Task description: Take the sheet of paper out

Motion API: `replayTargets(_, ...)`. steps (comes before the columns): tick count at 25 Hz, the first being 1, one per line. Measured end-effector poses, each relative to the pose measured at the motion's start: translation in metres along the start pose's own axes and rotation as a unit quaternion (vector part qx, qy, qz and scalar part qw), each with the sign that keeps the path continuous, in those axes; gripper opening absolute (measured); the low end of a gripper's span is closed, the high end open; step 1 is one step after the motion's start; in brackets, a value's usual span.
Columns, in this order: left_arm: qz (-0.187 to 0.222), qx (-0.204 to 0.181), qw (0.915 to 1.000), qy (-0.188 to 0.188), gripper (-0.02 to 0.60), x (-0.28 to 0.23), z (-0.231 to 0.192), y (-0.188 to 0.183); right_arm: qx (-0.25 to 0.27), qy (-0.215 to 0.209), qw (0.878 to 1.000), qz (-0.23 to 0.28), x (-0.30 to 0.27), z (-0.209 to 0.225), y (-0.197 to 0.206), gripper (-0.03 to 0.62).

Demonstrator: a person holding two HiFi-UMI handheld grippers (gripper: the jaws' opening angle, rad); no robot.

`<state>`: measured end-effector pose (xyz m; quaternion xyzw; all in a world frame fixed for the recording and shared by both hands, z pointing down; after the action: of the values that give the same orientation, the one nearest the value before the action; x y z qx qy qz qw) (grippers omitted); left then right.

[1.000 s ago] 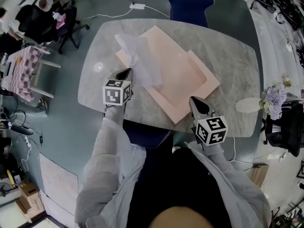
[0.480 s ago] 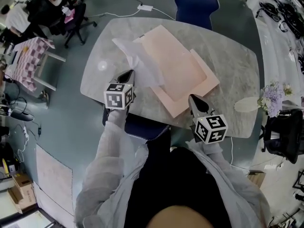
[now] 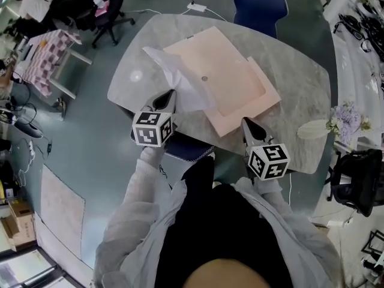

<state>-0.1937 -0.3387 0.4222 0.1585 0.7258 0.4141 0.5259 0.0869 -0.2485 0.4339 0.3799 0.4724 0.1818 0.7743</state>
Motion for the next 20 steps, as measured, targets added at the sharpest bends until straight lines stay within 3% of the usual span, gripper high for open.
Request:
replayTargets(9, 0.051, 0.008, 0.9986, 0.005, 0.008, 0.056, 0.047, 0.022, 0.005, -0.017, 1.0, 0.015, 0.038, -0.016, 0.027, 0.011)
replayTargets(20, 0.082, -0.022, 0.9963, -0.016, 0.008, 0.115, 0.102, 0.078, 0.007, -0.003, 0.999, 0.04, 0.092, -0.03, 0.061, 0.011)
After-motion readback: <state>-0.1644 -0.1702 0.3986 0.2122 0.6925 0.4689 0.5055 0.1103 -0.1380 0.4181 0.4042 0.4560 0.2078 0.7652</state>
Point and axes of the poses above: the fingertips, and each gripper's own axes: x backward along the fingers, z to its right, y out of its underside, the point moved 7 cm from there along x, backward along the fingers, and after that the axes turned 14 degrees about -z, right-handed, at the moved point
